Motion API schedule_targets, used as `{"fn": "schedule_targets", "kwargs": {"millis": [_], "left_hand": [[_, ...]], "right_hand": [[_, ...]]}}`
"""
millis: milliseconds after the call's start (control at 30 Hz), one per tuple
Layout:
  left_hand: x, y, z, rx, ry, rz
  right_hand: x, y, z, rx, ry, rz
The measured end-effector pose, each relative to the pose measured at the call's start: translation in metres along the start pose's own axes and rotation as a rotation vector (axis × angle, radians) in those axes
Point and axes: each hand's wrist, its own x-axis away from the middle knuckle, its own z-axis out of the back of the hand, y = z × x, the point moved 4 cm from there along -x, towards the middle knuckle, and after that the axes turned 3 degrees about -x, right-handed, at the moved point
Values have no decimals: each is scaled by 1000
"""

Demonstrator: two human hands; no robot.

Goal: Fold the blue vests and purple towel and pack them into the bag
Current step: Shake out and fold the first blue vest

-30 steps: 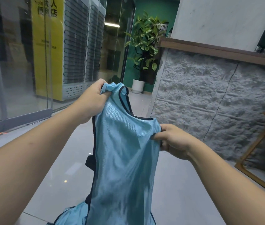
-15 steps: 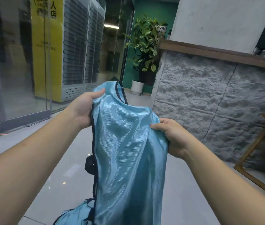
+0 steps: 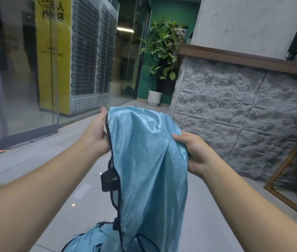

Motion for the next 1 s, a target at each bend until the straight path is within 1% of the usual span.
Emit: {"fn": "schedule_targets", "kwargs": {"millis": [33,67,100,133,167,200,233,300,333,367,400,467,500,567,600,633,700,733,800,900,967,1000], "left_hand": [[-1,-16,9,-18,22,45],[-2,-34,18,-108,7,125],[1,-52,24,-213,-73,236],[3,-66,27,-298,-192,356],[6,-74,28,-339,-307,451],[9,-76,26,-347,-415,504],[14,-74,20,-344,-499,512],[20,-65,8,-383,-610,411],[19,-62,5,-462,-648,341],[19,-61,3,-560,-651,283],[18,-59,1,-640,-624,246],[14,-55,-5,-689,-511,194],[13,-53,-9,-661,-455,163],[12,-47,-14,-531,-354,111],[12,-45,-14,-468,-317,106],[11,-43,-13,-424,-296,112],[12,-41,-11,-411,-274,131],[11,-40,-9,-435,-259,141],[11,-35,-3,-487,-216,165],[8,-24,9,-601,-115,185],[5,-19,14,-713,-69,200],[3,-17,16,-766,-42,212]], "right_hand": [[-3,4,1,-25,33,9],[-5,8,2,-32,66,12],[-8,12,5,-36,96,12],[-11,16,7,-41,119,9],[-11,18,10,-40,140,6],[-12,19,12,-31,164,5],[-12,18,16,-27,191,4],[-12,16,21,-46,237,-2],[-12,13,23,-60,249,-8],[-12,10,24,-69,251,-13],[-13,6,25,-71,244,-15],[-9,0,23,-94,197,5],[-6,-1,23,-141,153,23],[-2,7,22,-221,15,12],[-1,18,23,-170,-36,-29],[-2,31,25,-63,-68,-79],[-2,47,28,183,-78,-149],[-2,49,29,251,-63,-154],[-3,43,31,239,-40,-121],[0,25,32,109,-40,-26],[1,18,32,140,-41,-9],[4,15,30,193,-40,-13]]}}
